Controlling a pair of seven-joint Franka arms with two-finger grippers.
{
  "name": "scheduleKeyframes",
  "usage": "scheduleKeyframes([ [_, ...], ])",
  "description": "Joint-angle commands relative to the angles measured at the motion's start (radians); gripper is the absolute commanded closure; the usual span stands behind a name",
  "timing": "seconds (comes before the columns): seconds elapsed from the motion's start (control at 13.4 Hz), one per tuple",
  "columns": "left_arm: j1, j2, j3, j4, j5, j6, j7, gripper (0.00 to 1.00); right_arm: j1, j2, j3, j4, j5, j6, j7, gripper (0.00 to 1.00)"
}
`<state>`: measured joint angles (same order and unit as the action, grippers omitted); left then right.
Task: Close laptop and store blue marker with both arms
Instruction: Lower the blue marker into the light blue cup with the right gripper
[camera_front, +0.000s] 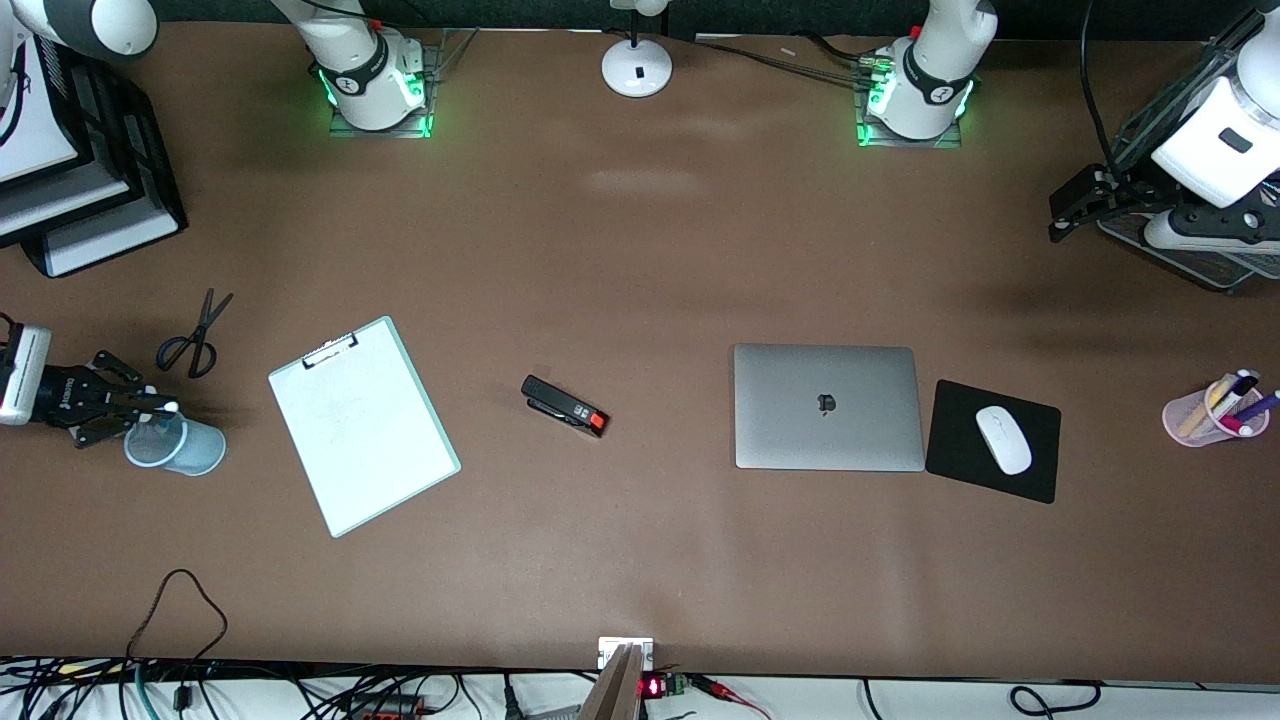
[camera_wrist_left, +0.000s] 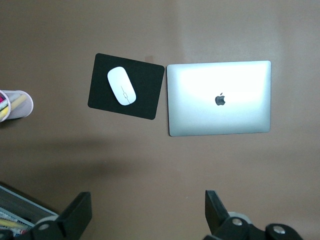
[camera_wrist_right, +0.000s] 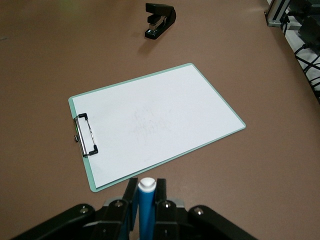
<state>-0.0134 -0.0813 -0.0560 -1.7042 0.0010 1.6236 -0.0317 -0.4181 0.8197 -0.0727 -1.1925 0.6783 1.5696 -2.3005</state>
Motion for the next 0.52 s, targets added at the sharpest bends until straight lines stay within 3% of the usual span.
scheduleKeyframes([
  [0.0, -0.004, 0.014, 0.007, 0.031, -0.007, -0.028, 0.023, 0.0, -0.021, 0.021, 0.016, 0.031, 0.018, 0.009, -0.014, 0.99],
  [0.45, -0.004, 0.014, 0.007, 0.031, -0.009, -0.037, 0.021, 0.0, -0.03, 0.039, 0.016, 0.031, 0.075, 0.049, -0.004, 0.99],
])
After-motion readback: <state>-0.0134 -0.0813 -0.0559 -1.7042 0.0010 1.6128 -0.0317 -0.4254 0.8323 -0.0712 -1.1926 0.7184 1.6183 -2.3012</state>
